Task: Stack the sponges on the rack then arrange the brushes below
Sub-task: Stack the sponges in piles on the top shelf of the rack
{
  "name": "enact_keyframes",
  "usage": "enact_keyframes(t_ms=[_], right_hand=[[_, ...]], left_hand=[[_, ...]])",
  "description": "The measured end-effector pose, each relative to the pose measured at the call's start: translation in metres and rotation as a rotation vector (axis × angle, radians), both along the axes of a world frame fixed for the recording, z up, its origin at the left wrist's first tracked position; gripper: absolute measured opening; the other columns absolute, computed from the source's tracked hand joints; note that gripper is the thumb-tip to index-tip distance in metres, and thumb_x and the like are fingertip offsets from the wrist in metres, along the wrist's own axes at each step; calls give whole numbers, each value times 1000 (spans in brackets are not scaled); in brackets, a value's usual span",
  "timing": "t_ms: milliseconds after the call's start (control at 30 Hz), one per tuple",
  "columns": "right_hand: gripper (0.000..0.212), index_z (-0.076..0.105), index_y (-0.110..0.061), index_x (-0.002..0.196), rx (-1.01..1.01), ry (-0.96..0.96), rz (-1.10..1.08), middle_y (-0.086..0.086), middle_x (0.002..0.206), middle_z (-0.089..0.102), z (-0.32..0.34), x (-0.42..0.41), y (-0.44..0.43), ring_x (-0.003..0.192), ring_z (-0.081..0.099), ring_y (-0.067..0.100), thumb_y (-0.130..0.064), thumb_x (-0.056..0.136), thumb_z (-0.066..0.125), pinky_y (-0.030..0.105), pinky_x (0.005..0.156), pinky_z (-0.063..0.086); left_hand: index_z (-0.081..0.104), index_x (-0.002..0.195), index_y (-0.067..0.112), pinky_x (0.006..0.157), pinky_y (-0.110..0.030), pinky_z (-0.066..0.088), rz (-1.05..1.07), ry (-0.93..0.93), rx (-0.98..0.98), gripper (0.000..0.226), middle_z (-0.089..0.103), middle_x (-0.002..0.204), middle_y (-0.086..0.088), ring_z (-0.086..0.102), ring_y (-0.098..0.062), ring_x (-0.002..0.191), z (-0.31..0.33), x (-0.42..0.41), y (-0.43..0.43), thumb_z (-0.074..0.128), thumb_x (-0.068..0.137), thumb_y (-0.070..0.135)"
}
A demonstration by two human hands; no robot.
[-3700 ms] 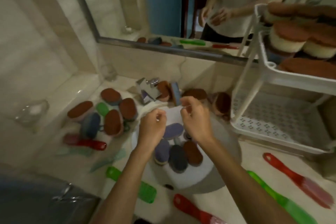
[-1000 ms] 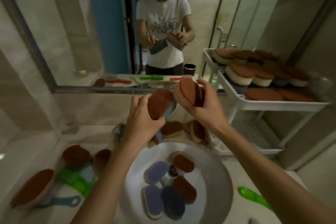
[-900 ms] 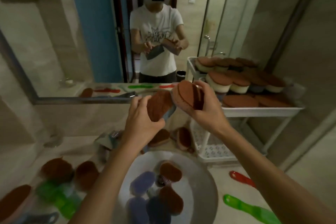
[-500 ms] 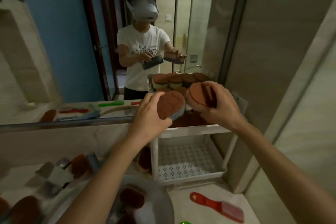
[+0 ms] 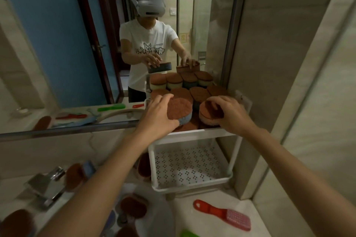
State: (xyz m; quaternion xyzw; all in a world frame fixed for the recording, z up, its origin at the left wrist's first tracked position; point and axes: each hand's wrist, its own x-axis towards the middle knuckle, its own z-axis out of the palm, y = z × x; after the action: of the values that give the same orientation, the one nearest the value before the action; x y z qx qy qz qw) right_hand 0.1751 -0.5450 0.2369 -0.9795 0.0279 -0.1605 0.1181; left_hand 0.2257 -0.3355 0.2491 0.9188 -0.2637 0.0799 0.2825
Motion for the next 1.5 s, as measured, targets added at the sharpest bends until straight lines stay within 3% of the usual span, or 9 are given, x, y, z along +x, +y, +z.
enact_keyframes(t_ms=[367,533,833,1100,1233,1300,1367,1433,1500], right_hand=[[57,46,-25,133,16,-68,-44,4,133,52,-15,10,-4,126,44,26,-24,80,70,46,103,38],[54,46,-24,135,-21,-26,-44,5,135,51,-17,11,-5,127,43,27,-13,85,61,49,106,35],[55,43,-23,139,-51,-65,-63,8,147,40,-23,6,-4,135,34,26,-4,89,51,34,107,28],[56,46,-24,138,-24,-100,-63,9,146,42,-28,8,-6,135,35,28,0,87,49,34,109,27],[55,47,-21,138,-70,-126,-64,13,145,42,-31,10,-6,134,36,32,1,87,48,39,110,26],[57,51,-17,134,-97,-171,-62,19,141,45,-34,8,-2,129,41,38,7,82,50,45,106,32],[64,62,-12,123,-124,-282,-26,25,125,56,-42,5,4,112,54,44,17,66,57,48,92,46],[71,67,-10,115,-158,-376,-15,23,109,64,-52,1,10,95,62,43,20,51,58,45,79,52],[69,68,-10,112,-171,-431,-17,21,103,67,-55,-1,16,90,64,41,16,50,52,43,74,53]], left_hand=[[32,140,18,102,-36,39,-14,19,14,71,40,136,-6,37,-23,129,-1,2,-2,66,78,23],[36,138,18,101,-36,38,-45,17,45,64,40,135,-5,36,-23,128,1,3,-10,64,80,25],[36,139,17,102,-33,35,-145,26,131,60,39,136,-4,35,-21,128,-5,7,-19,58,83,20],[33,142,24,107,-34,32,-179,51,112,63,37,143,-1,33,-23,132,-11,9,-19,53,83,14],[29,145,25,117,-36,11,-185,-19,193,60,29,150,-2,23,-21,140,-15,7,-20,46,89,14],[23,147,25,119,-35,0,-173,-82,253,57,19,156,-3,13,-18,145,-22,6,-19,40,94,16],[18,149,24,119,-35,-2,-151,-145,274,55,13,158,-2,7,-17,146,-30,2,-18,35,97,16],[18,149,23,119,-35,-1,-126,-202,259,54,14,158,-2,9,-16,146,-37,-4,-18,34,98,14],[18,149,25,118,-34,-2,-108,-253,262,54,16,158,-1,10,-15,146,-42,-8,-18,33,98,13]])
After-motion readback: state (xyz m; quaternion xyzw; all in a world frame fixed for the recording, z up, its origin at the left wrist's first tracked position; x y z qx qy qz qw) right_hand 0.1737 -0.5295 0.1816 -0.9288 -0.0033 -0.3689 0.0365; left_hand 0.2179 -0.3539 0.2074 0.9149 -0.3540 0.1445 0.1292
